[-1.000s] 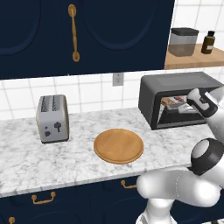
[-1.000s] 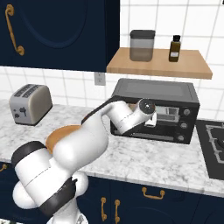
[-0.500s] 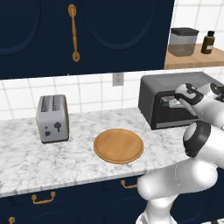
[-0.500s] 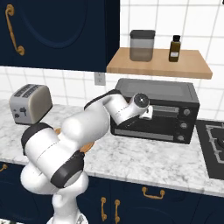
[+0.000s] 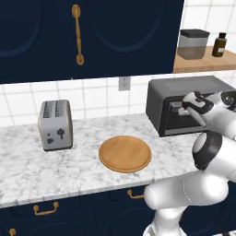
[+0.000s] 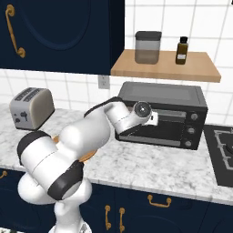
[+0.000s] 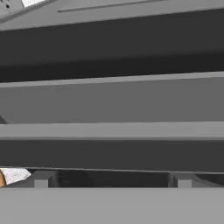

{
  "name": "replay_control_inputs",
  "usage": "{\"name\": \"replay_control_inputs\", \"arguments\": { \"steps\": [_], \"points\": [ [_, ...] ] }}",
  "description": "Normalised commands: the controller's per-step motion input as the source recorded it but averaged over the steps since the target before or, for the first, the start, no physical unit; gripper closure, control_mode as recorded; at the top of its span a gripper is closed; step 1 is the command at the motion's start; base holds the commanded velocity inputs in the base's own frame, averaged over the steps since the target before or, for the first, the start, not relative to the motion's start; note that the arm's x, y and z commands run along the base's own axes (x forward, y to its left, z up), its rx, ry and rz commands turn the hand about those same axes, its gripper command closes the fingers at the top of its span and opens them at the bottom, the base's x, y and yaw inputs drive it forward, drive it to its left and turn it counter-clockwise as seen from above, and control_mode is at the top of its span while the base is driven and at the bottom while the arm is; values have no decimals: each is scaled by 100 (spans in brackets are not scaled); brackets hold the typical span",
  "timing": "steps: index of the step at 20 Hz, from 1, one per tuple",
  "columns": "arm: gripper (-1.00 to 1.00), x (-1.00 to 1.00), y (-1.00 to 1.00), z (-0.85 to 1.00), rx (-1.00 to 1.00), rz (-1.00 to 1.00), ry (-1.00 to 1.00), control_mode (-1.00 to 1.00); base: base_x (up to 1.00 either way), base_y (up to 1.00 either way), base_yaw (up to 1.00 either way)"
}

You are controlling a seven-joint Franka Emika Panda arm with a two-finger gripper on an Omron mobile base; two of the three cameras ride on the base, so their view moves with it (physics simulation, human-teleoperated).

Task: Pick up the kebab skewer and baguette bread, and place them inside the toaster oven. Close the toaster oven door and start by setting the timer.

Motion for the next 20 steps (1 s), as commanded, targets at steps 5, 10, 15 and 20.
{"name": "replay_control_inputs", "arguments": {
  "steps": [5,10,15,20],
  "points": [
    [-100,-82,-49,60,0,0,0,-100,0,0,0],
    [-100,-88,-42,26,0,0,0,-100,0,0,0],
    [-100,-65,-44,11,1,0,0,-100,0,0,0],
    [-100,-33,-39,7,4,4,0,-100,0,0,0]
  ]
}}
